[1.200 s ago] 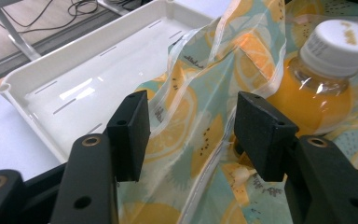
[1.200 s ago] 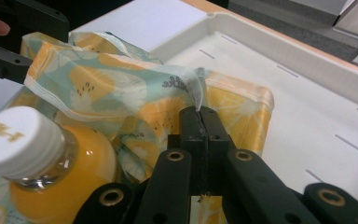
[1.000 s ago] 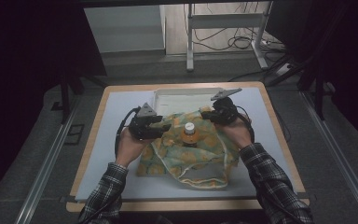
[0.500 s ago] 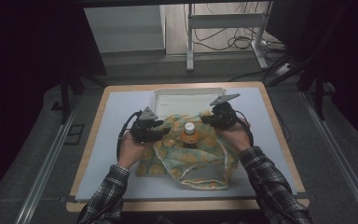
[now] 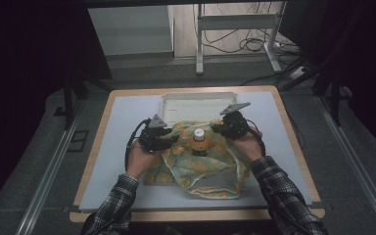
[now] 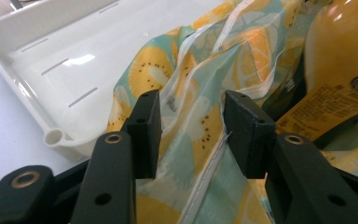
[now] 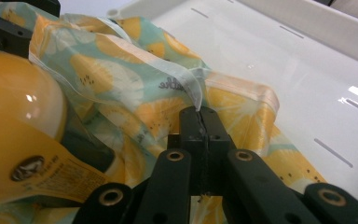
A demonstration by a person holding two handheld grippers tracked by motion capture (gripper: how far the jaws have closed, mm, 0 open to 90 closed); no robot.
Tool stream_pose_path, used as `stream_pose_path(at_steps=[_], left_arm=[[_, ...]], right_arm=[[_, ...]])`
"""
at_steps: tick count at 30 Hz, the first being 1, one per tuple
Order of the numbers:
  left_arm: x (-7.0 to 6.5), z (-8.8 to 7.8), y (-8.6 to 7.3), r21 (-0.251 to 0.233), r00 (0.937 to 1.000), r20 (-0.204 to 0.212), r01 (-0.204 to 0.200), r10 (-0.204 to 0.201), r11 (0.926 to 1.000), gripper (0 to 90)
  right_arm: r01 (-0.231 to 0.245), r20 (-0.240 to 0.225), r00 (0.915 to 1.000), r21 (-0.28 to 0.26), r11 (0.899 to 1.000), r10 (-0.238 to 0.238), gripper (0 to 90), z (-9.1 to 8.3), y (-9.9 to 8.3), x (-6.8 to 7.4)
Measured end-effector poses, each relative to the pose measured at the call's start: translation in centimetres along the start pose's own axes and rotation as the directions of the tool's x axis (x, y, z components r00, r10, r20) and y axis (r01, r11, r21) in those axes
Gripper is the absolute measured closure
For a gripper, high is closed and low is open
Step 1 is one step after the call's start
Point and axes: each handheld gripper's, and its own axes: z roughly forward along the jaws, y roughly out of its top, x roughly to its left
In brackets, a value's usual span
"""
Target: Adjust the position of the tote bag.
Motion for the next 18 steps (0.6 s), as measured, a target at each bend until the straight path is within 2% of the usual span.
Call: stream_pose_path(at_steps=[8, 18], left_arm=[[0.0, 1.0, -0.7, 0.033, 1.0, -0.007, 0.003, -0.003, 0.9994, 57.4], [-0.2, 2.1, -1.8, 0.078, 0.9998, -0.015, -0.015, 0.016, 0.9969, 57.4]], right_arm=[[-0.004, 0.005, 1.0, 0.02, 1.0, 0.004, 89.3, 0.6, -0.8, -0.1], [0.002, 0.019, 0.9998, 0.045, 0.999, -0.002, 89.3, 1.5, -2.1, -0.1]])
